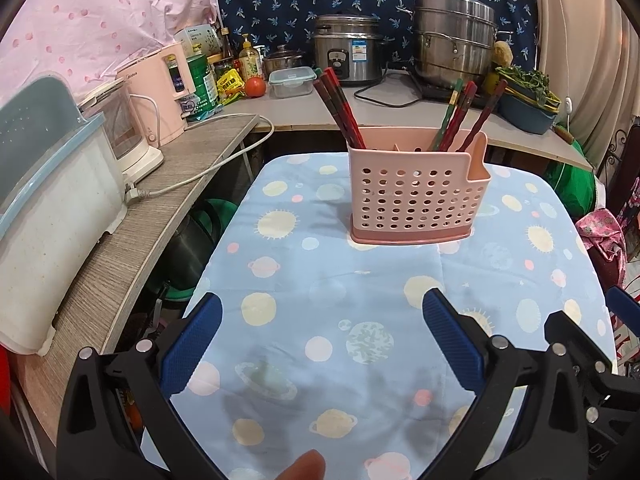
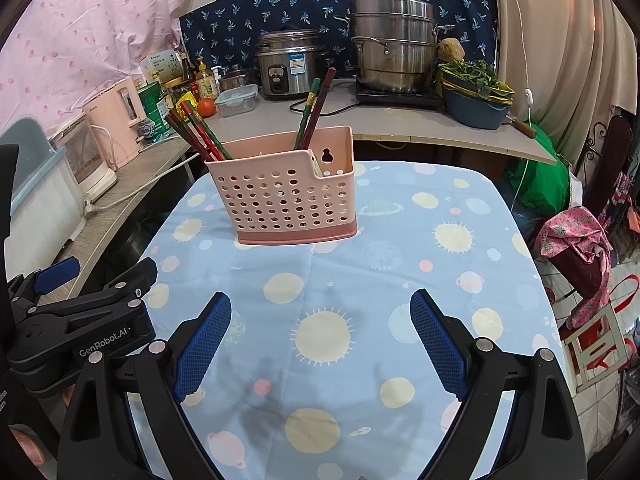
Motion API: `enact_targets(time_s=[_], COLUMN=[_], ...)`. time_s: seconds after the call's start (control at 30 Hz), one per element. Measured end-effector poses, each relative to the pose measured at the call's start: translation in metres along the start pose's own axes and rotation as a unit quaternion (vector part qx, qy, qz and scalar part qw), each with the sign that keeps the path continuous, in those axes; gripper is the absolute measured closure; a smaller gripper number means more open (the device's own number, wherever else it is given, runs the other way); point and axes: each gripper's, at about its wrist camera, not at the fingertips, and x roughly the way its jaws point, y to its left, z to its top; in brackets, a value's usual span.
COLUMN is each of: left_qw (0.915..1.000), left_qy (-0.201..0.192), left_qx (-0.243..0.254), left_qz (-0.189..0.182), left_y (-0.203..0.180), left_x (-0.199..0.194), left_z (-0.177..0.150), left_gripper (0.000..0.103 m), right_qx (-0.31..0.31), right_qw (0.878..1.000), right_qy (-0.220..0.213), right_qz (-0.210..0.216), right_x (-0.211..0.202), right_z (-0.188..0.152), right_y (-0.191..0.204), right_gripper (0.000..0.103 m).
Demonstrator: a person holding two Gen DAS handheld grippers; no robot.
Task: Organize utensils
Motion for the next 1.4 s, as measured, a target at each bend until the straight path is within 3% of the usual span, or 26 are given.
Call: enact_targets(time_s=[1.4], left_qw=[0.9998], left_qy=[0.018], left_qx=[0.006], left_qz=[0.010], left_y=[-0.001], left_x=[0.015], left_z=[-0.005], left_gripper=[0.007], right_qx=[0.000], right_qw=[1.000], right_qy=[0.018], right_qz=[-0.001], right_x=[0.017], right_z=[-0.003], right_y=[0.005], right_gripper=[0.016])
